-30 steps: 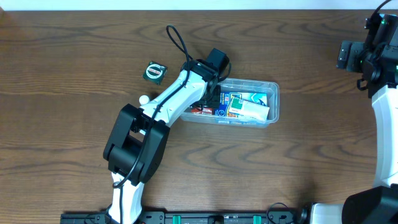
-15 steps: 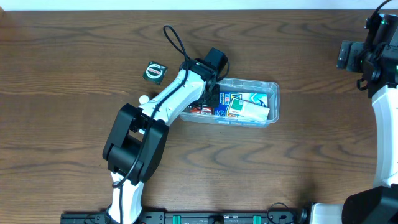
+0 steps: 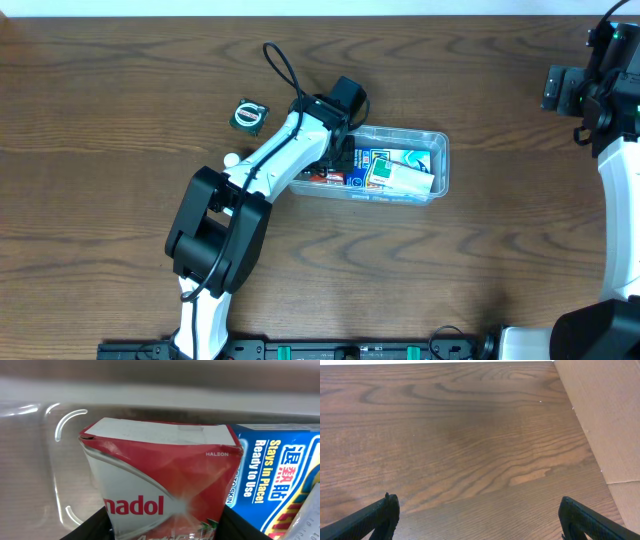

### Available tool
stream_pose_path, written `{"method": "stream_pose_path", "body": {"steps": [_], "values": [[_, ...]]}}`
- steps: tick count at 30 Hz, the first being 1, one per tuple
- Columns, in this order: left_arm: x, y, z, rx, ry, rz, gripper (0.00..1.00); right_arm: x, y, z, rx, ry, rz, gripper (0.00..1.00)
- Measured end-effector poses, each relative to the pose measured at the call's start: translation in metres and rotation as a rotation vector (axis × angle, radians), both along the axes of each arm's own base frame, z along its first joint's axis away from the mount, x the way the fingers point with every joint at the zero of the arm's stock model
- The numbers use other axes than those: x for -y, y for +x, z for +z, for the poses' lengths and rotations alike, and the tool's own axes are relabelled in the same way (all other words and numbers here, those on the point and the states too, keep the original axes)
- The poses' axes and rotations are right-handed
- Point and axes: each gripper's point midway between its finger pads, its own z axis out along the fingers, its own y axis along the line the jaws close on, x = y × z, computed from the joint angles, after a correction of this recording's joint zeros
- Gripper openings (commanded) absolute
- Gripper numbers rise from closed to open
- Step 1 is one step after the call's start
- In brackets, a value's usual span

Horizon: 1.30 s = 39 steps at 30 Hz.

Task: Pack container
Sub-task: 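Lower the red box into the container's left end, then open the left gripper and withdraw toward the Zam-Buk tin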

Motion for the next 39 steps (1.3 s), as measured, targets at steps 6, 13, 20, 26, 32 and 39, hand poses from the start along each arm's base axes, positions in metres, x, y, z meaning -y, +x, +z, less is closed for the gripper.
{"method": "stream_pose_path", "body": {"steps": [6,13,20,26,32,39], "values": [[0.001,0.000,0.000,0.000,-0.004,-0.001,0.56,0.000,0.000,0.000,0.000,0.000,0.000,0.99],[0.002,0.001,0.000,0.004,-0.010,0.002,0.81,0.000,0.000,0.000,0.000,0.000,0.000,0.99],[0.002,0.001,0.000,0.002,-0.012,0.004,0.87,0.000,0.000,0.000,0.000,0.000,0.000,0.99],[0.003,0.001,0.001,0.003,-0.012,-0.012,0.95,0.000,0.000,0.000,0.000,0.000,0.000,0.99],[0.012,-0.001,0.023,0.031,-0.075,-0.082,0.98,0.000,0.000,0.000,0.000,0.000,0.000,0.99],[0.016,-0.002,0.101,0.189,-0.167,-0.166,0.98,0.000,0.000,0.000,0.000,0.000,0.000,0.99]]}}
